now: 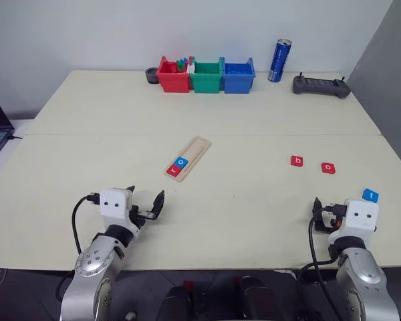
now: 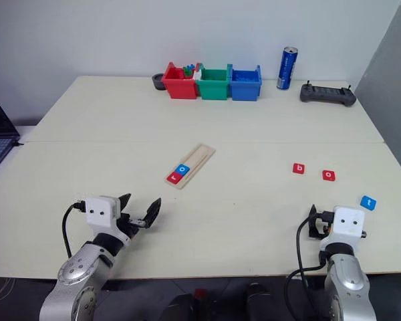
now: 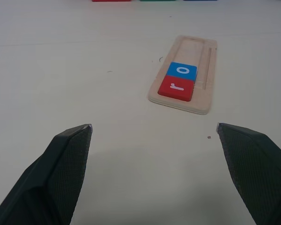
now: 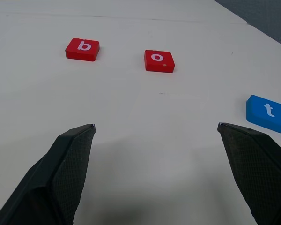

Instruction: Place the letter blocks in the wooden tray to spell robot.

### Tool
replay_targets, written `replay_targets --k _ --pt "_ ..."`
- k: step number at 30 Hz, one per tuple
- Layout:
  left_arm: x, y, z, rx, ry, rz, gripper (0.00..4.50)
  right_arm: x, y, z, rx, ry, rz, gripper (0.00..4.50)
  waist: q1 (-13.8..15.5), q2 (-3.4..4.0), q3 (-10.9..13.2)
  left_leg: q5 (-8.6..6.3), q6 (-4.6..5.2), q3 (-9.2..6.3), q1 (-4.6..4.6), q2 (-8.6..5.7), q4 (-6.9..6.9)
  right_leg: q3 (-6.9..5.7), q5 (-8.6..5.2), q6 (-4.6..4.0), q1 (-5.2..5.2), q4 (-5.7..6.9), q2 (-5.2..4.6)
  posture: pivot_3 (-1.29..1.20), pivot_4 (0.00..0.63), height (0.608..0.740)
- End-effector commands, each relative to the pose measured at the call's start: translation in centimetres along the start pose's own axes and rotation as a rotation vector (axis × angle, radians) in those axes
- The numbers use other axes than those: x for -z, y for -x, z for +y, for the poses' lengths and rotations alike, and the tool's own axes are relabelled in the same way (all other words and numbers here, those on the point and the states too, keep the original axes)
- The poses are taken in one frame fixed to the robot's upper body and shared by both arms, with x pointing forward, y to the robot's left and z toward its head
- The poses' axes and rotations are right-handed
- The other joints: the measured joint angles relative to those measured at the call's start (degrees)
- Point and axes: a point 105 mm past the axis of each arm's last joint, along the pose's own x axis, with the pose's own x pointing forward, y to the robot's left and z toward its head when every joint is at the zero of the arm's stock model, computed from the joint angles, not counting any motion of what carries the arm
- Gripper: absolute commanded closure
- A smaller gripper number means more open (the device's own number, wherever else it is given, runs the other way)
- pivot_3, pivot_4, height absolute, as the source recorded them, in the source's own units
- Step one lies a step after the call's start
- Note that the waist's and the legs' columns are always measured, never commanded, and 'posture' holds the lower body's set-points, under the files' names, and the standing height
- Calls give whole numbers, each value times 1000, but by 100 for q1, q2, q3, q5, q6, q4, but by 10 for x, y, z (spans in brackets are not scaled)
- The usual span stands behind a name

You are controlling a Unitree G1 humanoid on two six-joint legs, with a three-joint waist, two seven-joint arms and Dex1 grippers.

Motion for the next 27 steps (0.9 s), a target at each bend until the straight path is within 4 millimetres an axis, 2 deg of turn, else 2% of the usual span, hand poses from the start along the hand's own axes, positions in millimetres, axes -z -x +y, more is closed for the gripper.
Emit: replay_targets --k 1,12,14,17,19,21,23,27 --pt "-12 -1 -3 12 -5 -53 0 -14 2 -5 27 7 -56 32 0 0 0 0 0 -1 0 0 0 0 0 0 0 0 0 0 150 740" --pt "-10 -2 -2 12 6 -46 0 -17 2 -6 29 12 -64 32 0 0 0 0 0 0 0 0 0 0 0 0 0 0 0 0 150 740" --pt "-10 -3 1 8 -4 -46 0 -24 1 -1 -8 9 -82 32 0 0 0 0 0 0 0 0 0 0 0 0 0 0 0 0 150 740" --pt "-13 -7 10 7 -11 -51 0 -45 -2 20 -167 -4 -137 32 -11 0 0 0 0 0 0 0 1 0 0 0 0 0 0 0 150 740" --pt "-15 -12 16 20 -18 -50 0 -62 -2 44 -357 -9 -176 32 -19 0 0 0 0 1 3 1 1 1 0 1 0 2 4 0 150 740" --pt "-17 -18 17 56 -26 -49 0 -72 2 66 -565 -2 -182 32 -14 0 0 0 1 -4 3 2 1 -3 0 0 0 2 7 0 150 740" --pt "-18 -23 15 95 -28 -45 0 -74 6 77 -713 15 -167 32 -7 -1 0 0 1 -4 2 1 1 -4 4 -7 1 1 6 0 150 740" --pt "-22 -34 11 153 -53 -49 0 -78 7 82 -901 73 -143 32 19 -6 1 -1 1 -7 -6 -3 1 -9 14 -22 2 -6 0 0 150 740"
